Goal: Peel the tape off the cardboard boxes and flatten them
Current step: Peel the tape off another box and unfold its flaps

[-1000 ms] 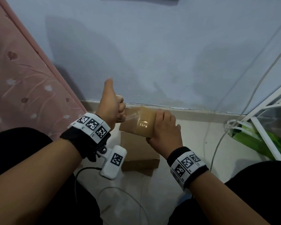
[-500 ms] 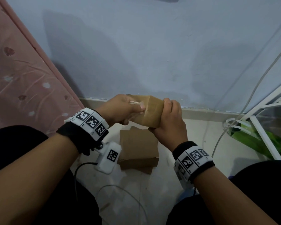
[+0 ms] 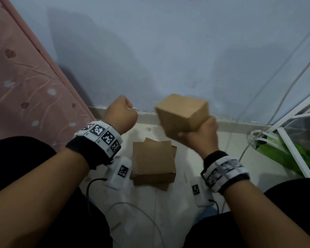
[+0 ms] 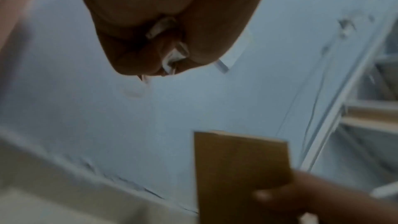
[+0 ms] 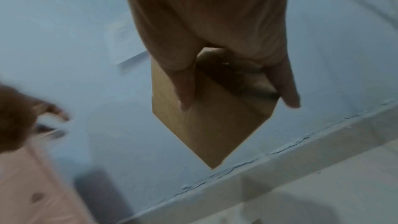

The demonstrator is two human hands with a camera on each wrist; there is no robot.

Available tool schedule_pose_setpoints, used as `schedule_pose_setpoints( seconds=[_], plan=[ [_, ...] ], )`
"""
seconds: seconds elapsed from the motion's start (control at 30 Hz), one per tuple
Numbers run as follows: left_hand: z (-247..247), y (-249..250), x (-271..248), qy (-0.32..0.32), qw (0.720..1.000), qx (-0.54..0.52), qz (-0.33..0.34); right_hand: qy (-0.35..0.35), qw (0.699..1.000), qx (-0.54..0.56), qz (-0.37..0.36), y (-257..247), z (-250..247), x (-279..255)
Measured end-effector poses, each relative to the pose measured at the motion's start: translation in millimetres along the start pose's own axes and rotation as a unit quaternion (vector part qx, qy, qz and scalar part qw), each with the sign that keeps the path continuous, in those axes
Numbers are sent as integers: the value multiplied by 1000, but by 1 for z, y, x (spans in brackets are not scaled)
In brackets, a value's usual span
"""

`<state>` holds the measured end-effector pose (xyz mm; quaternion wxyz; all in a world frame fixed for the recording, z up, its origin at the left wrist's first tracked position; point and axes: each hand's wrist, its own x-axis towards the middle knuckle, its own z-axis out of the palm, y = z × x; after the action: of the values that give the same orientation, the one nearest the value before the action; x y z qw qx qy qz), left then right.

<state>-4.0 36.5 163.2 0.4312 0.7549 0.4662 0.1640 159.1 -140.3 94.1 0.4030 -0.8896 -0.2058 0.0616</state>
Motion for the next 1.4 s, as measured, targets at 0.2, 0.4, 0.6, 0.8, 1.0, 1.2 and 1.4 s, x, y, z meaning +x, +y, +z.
schedule_pose_setpoints(
  seconds=[0.2, 0.4, 0.6, 0.8, 1.0, 1.2, 1.4],
  plan=[
    [-16, -10, 13, 52, 981, 170, 81, -17, 999, -29, -36, 2, -15, 7],
    [-4, -1, 6, 19, 979, 197, 44, -35, 980, -150, -128, -10, 5, -11],
    [-6, -11, 16, 44, 972, 203, 111, 28, 941, -258, -218, -21, 5, -24],
    [-13, 4, 10, 131, 948, 211, 198, 50, 912, -293, -283, -34, 4, -29],
    [-20, 2, 14, 137, 944, 266, 139, 38, 890, -294, -347, -42, -1, -35],
    [-20, -5, 23, 121, 930, 308, 162, 3, 867, -305, -395, -46, -1, -38],
    [-27, -8, 21, 146, 941, 248, 179, -34, 861, -303, -407, -46, 3, -40]
  ],
)
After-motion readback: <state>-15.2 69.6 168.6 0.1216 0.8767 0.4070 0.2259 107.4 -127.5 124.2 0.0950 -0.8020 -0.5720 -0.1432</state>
